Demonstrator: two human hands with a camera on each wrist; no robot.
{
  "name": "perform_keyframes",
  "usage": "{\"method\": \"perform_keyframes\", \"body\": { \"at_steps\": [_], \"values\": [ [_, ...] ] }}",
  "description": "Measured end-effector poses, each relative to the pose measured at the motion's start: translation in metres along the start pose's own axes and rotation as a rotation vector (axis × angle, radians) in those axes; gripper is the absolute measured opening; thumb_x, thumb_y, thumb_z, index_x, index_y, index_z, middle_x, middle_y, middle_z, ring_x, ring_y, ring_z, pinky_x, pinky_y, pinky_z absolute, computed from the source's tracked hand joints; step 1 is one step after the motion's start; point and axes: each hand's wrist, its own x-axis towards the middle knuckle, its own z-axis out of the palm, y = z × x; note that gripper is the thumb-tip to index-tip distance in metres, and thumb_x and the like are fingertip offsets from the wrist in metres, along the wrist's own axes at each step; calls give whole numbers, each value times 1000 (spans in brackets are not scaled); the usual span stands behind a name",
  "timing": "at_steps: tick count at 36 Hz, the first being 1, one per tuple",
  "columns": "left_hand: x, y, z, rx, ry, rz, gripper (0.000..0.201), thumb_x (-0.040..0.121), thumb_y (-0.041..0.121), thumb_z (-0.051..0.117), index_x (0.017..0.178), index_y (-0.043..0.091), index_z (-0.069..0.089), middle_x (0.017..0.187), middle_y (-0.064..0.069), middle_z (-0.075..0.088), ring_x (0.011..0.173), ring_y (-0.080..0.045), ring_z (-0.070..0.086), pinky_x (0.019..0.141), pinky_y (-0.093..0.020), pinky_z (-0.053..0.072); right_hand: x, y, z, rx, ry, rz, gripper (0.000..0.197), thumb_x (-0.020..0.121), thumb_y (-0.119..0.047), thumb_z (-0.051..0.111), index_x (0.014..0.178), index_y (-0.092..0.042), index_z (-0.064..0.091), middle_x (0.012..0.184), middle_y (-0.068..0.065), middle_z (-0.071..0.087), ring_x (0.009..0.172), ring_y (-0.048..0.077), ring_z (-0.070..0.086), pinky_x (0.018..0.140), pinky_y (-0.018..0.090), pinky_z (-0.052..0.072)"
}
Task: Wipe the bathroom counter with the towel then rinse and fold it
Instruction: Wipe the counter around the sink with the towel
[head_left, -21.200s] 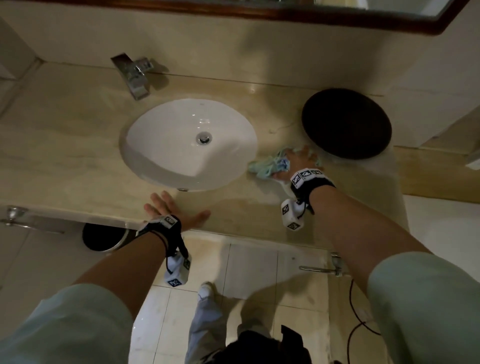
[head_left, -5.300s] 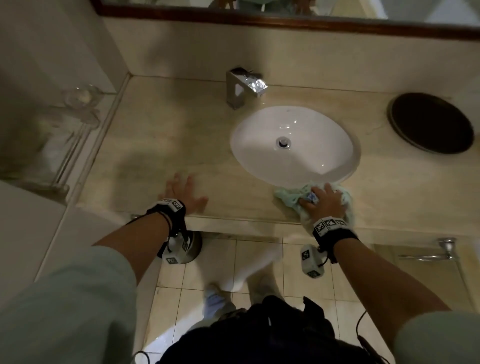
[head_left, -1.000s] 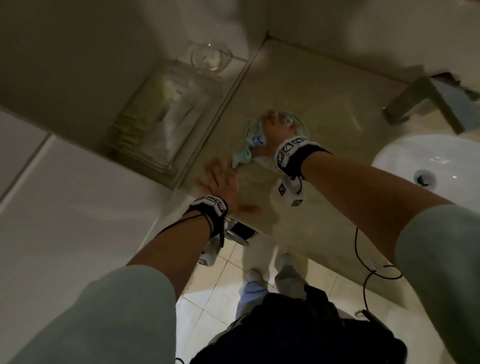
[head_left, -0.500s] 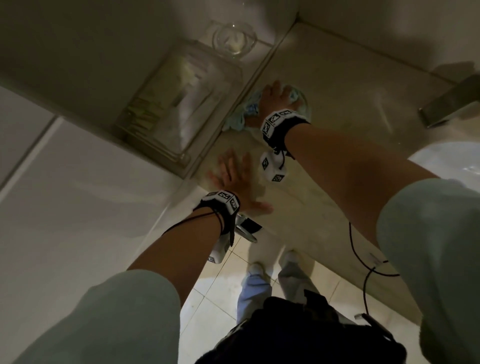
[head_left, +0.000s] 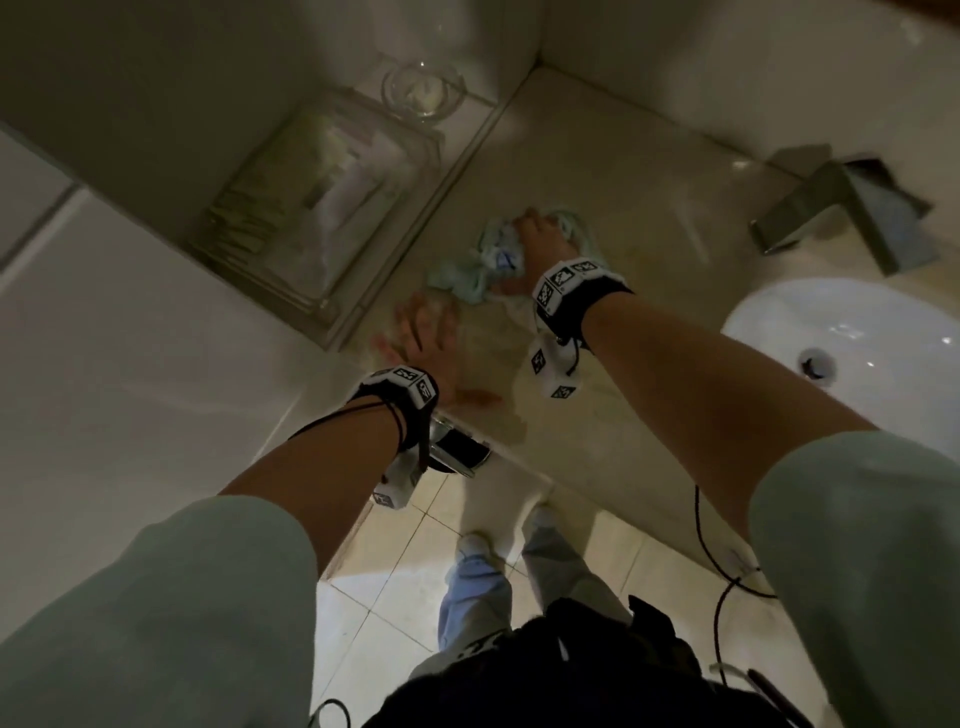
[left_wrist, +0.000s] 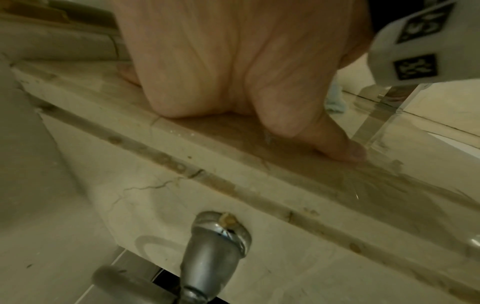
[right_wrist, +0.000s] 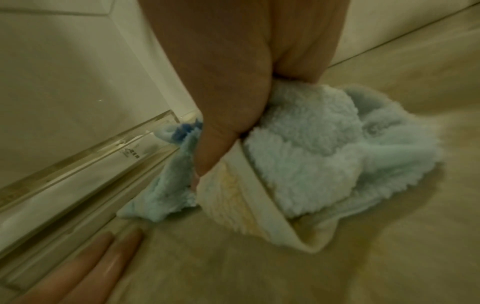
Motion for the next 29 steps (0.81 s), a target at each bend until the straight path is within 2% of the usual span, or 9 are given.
{"method": "perform_keyframes", "body": {
  "at_steps": [5, 9, 15, 19, 25, 29],
  "values": [
    [-3, -2, 4, 9, 49, 6, 149, 46, 87, 62, 142, 24, -33, 147, -13, -42, 134, -40, -37, 104, -68, -14, -39, 27, 16, 3, 32, 54, 105, 74, -48, 76, 151, -14, 14, 160, 6, 9, 146, 30, 13, 116, 50, 22],
    [-3, -7, 0, 32, 20, 30, 154, 38, 95, 54, 139, 24, -37, 145, -14, -45, 133, -40, -38, 103, -70, -10, -71, 48, 30, -27, 35, 51, 103, 75, -49, 75, 151, -16, 14, 160, 5, 9, 146, 28, 12, 115, 52, 20],
    [-12, -6, -7, 69, -15, 32, 153, 39, 95, 54, 141, 23, -36, 144, -13, -46, 134, -40, -37, 104, -70, -5, -127, 72, 49, -16, 29, 87, 101, 78, -49, 72, 152, -15, 13, 161, 4, 4, 147, 27, 10, 116, 50, 17],
    [-16, -8, -8, 75, -31, 30, 155, 33, 99, 48, 139, 25, -38, 141, -11, -50, 133, -38, -39, 107, -69, -7, -158, 79, 66, 10, 81, 131, 102, 75, -50, 74, 152, -15, 15, 161, 3, 5, 147, 27, 9, 117, 50, 16],
    [-23, -7, -12, 81, -38, 40, 154, 34, 100, 46, 139, 24, -38, 140, -11, -51, 133, -38, -40, 107, -69, -6, -174, 78, 76, 40, 122, 215, 105, 74, -51, 74, 152, -17, 13, 161, 2, 3, 148, 26, 6, 117, 52, 13],
    [-24, -6, -13, 83, -37, 34, 153, 38, 98, 50, 140, 23, -37, 141, -12, -50, 133, -38, -39, 108, -68, -7, -167, 75, 69, 50, 50, 249, 109, 74, -51, 74, 153, -17, 7, 161, 1, -5, 148, 25, -2, 117, 55, 8]
  ]
}}
